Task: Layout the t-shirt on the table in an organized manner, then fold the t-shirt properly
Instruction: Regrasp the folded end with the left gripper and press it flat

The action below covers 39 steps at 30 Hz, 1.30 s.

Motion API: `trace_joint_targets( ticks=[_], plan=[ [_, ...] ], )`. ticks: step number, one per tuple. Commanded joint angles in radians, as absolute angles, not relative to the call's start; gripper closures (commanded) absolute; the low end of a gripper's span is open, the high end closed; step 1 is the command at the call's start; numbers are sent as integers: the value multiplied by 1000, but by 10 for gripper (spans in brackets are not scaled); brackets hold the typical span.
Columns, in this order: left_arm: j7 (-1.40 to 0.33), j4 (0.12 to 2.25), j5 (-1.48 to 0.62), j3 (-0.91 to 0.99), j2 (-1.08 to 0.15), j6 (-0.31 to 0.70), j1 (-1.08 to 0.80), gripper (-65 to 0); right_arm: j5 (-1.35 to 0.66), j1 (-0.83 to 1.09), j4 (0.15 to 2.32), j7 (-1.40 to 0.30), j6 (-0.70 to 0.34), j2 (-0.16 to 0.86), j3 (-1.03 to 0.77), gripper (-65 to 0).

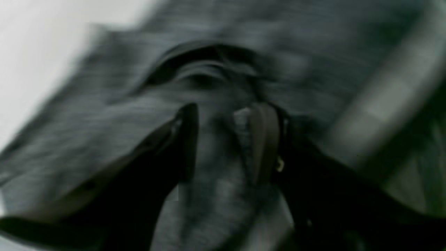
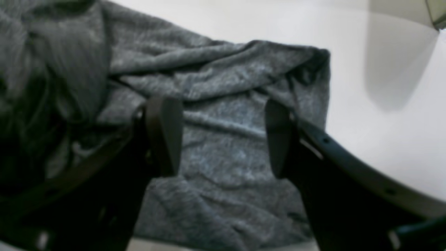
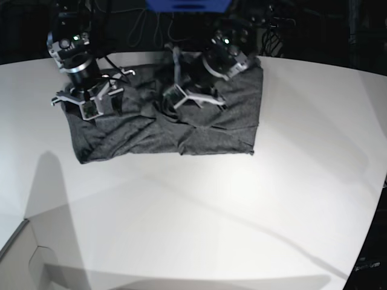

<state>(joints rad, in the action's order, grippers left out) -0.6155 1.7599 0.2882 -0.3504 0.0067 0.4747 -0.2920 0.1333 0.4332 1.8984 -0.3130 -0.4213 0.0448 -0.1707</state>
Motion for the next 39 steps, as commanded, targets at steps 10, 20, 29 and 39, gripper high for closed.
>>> trace_joint_targets(
  ticks=[10, 20, 29, 39],
  plan=[
    [-590, 1825, 289, -292, 21, 521, -255, -236, 128, 375, 1919, -292, -420, -31, -386, -379],
    [-699, 1673, 289, 1, 157, 521, -74, -236, 128, 380, 1919, -292, -420, -35, -395, -379],
    [-753, 1515, 145, -2, 157, 532, 15, -236, 128, 381, 1919, -292, -420, -35, -397, -379],
    [-677, 1354, -102, -140, 157, 521, 137, -238, 128, 383, 1919, -292, -420, -35, -398, -378]
  ],
)
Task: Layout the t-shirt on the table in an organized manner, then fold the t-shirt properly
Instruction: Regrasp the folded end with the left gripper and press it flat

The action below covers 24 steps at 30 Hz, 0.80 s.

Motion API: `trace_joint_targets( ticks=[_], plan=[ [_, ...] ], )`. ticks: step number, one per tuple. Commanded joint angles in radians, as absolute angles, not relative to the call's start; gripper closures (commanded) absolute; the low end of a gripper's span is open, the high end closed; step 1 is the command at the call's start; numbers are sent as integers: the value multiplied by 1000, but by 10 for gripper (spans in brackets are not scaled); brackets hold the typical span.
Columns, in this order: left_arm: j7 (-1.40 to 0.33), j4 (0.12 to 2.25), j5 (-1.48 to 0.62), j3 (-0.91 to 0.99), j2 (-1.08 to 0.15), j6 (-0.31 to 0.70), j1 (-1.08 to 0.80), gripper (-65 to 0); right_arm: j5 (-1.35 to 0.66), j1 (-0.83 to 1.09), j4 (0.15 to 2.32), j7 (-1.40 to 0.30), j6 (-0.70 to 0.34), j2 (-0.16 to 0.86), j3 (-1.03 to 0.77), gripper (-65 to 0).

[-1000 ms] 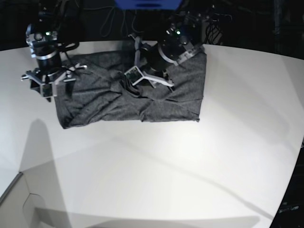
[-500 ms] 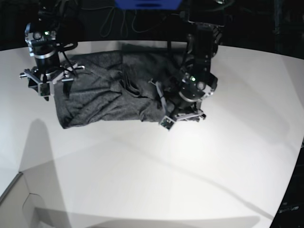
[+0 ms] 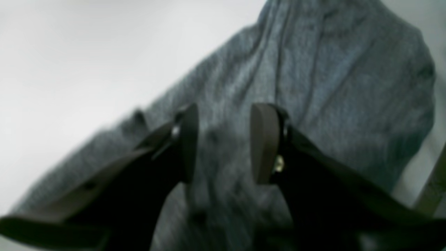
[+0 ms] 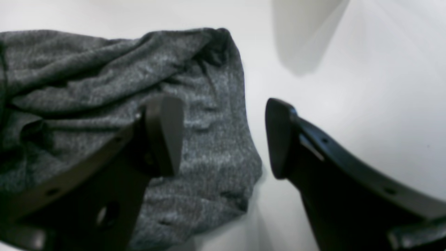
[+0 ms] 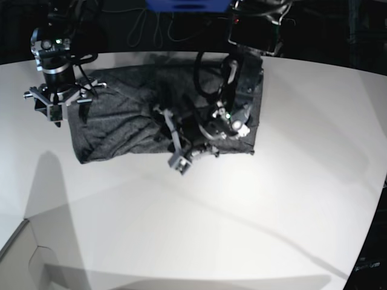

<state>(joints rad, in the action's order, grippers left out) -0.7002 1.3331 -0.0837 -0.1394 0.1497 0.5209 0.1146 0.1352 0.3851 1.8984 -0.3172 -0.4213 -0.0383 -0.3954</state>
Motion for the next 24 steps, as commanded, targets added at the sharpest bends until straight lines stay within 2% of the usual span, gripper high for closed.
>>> trace_joint_targets(
  ticks=[1, 5, 11, 14, 18, 24],
  plan=[
    [-653, 1330, -128, -140, 157, 521, 154, -238, 128, 383, 1919, -292, -420, -35, -398, -378],
    [-605, 1343, -239, -131, 157, 519, 185, -238, 128, 406, 1919, -289, -420, -35, -398, -378],
    [-773, 1517, -245, -8, 102, 516, 179, -238, 128, 410, 1919, -291, -420, -35, -429, -378],
    [-871, 1518, -245, 8, 42, 415, 165, -238, 128, 410, 1919, -292, -420, -36, -433, -378],
    [-874, 1512, -246, -39, -8, 303, 145, -235, 128, 410, 1919, -292, -420, -36, -435, -378],
    [-875, 1422, -251, -199, 4, 300, 150, -235, 128, 410, 1919, -292, -420, -36, -430, -378]
  ],
)
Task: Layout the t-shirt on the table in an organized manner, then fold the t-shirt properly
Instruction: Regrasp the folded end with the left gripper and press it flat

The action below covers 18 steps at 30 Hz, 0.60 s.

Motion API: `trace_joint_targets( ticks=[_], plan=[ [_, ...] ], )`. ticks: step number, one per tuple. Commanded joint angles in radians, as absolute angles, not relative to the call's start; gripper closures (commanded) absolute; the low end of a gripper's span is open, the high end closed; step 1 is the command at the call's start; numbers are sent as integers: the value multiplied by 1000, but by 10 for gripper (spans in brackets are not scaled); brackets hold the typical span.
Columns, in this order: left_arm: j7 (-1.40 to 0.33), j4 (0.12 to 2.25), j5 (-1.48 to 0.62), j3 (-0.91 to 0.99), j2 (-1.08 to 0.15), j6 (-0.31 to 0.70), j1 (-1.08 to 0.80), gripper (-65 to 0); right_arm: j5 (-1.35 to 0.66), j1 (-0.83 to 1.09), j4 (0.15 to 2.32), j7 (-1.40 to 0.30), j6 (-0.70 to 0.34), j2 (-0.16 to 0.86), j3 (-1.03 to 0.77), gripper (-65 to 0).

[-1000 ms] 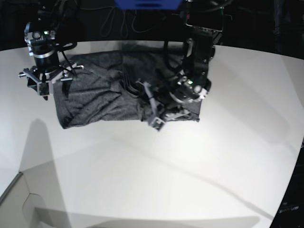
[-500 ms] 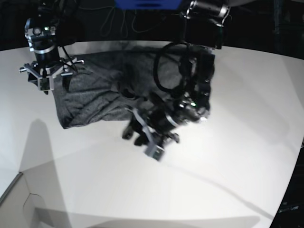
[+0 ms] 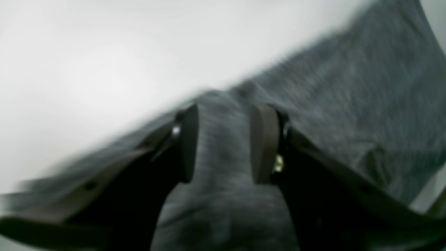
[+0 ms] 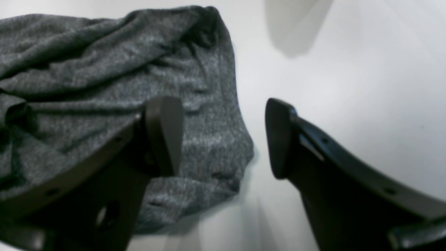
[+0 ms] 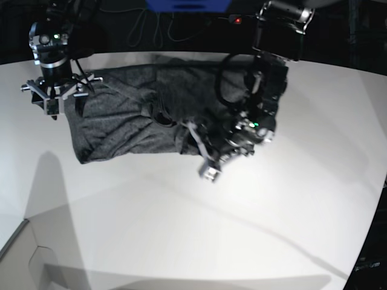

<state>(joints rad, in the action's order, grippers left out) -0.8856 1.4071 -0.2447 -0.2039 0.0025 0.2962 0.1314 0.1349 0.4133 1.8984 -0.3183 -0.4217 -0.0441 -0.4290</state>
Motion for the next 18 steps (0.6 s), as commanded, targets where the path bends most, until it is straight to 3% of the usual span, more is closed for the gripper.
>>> trace_joint_targets(
  ticks=[1, 7, 18],
  plan=[
    [-875, 1391, -254, -234, 8, 298, 157, -235, 128, 410, 1919, -292, -420, -36, -430, -378],
    [-791, 1234, -255, -317, 82, 297, 211, -235, 128, 414, 1919, -292, -420, -36, -435, -378],
    [-549, 1374, -317, -315, 128, 302, 177, -238, 128, 441, 1917, -288, -420, -36, -473, -381]
  ],
)
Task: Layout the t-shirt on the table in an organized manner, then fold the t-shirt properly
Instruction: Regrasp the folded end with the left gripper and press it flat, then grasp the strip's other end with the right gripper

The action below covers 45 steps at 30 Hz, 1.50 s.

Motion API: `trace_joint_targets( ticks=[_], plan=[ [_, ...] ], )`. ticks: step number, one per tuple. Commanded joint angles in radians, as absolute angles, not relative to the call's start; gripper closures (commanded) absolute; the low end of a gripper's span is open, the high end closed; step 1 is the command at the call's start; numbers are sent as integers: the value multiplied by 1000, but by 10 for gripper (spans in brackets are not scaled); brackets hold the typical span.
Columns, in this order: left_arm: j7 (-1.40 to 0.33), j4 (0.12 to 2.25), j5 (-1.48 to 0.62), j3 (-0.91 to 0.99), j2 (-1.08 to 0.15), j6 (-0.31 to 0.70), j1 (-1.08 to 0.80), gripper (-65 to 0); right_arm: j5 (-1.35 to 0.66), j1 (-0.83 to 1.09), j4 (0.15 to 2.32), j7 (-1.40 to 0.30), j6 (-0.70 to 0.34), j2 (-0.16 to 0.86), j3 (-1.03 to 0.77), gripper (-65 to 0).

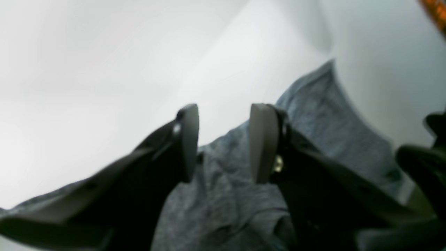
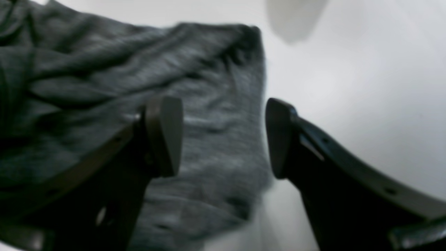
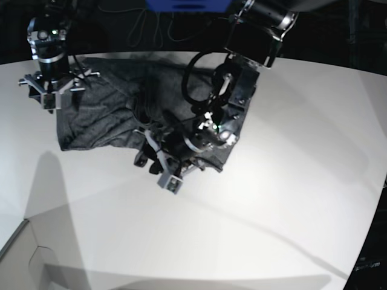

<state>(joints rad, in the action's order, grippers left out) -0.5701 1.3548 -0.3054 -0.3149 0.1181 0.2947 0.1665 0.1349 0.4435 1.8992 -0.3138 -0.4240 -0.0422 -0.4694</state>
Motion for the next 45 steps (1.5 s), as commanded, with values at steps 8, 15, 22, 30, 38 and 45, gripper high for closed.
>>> trace_joint_targets(
  ticks=[8, 15, 22, 30, 38, 45],
  plan=[
    [-512, 1392, -449, -317, 19, 292, 165, -238, 128, 435, 1913, -292, -420, -36, -549, -383],
    [-499, 1331, -453, -315, -160, 292, 157, -238, 120, 435, 1911, -294, -420, -36, -570, -473],
    [-499, 1247, -452, -206, -163, 292, 124, -238, 58, 374, 1817, -389, -455, -31, -573, -473],
    [-503, 1234, -449, 36, -131, 292, 47, -238, 61, 318, 1748, -429, -536, -31, -572, -473],
    [-512, 1270, -452, 39, -133, 292, 24, -238, 56, 275, 1747, -430, -539, -35, -550, -473],
    [-513, 1346, -450, 39, -133, 292, -12, -238, 58, 200, 1676, -430, -539, -35, -499, -473]
  ],
)
